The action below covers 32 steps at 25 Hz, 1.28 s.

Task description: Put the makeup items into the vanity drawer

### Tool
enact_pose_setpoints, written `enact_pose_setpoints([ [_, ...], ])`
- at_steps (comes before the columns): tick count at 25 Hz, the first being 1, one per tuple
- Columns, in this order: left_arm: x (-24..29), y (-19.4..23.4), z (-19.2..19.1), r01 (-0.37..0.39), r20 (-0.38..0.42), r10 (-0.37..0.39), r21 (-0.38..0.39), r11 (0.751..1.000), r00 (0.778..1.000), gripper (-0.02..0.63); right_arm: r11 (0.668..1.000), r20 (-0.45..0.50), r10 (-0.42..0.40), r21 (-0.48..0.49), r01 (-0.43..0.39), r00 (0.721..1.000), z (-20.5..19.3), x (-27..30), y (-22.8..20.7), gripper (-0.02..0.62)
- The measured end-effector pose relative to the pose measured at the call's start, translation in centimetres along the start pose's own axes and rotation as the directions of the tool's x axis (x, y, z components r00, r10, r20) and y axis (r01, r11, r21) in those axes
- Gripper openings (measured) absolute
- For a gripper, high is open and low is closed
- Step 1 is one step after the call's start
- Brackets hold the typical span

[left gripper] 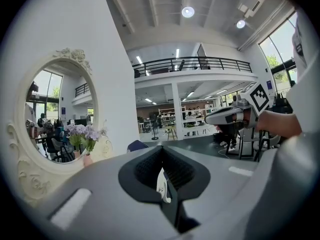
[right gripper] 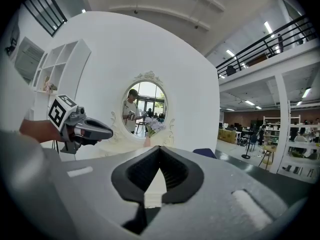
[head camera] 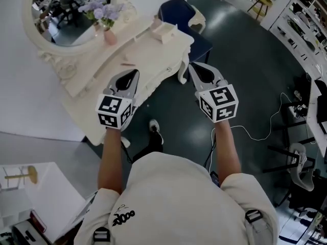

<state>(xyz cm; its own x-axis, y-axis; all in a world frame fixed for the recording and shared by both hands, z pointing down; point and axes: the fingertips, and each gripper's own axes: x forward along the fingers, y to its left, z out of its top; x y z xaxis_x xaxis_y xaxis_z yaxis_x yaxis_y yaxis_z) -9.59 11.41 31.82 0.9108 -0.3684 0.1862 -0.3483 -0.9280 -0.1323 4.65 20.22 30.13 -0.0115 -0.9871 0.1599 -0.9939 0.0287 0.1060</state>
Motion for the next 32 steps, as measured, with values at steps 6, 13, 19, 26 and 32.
enact_pose_setpoints([
  [6,5.1,5.1,0.9,0.016,0.002,-0.016,0.001,1.000,1.000,0.018,1.000,-0.010,-0.006,-0.008,0.006,1.000,1.4,6.3,-2.8,0.003],
  [13,9.9,11.0,1.3,0.030,-0.009,-0.030,-0.013,0.999,1.000,0.018,1.000,-0.032,-0.010,-0.006,0.010,0.999,2.5,13.0,-5.1,0.003],
  [19,12.8,15.9,0.3,0.026,-0.019,-0.027,-0.041,0.999,0.999,0.018,1.000,-0.065,-0.001,-0.006,0.000,0.998,2.3,18.4,-5.7,0.003],
  [26,14.9,20.2,-1.8,0.016,-0.057,-0.020,-0.061,0.998,0.998,0.018,1.000,-0.103,0.012,-0.005,-0.013,0.995,1.4,23.1,-5.6,0.003],
  [32,16.0,22.3,-5.3,-0.021,-0.122,0.008,-0.103,0.994,0.992,0.052,0.999,-0.156,0.052,0.003,-0.052,0.986,-0.7,26.0,-5.0,0.003],
])
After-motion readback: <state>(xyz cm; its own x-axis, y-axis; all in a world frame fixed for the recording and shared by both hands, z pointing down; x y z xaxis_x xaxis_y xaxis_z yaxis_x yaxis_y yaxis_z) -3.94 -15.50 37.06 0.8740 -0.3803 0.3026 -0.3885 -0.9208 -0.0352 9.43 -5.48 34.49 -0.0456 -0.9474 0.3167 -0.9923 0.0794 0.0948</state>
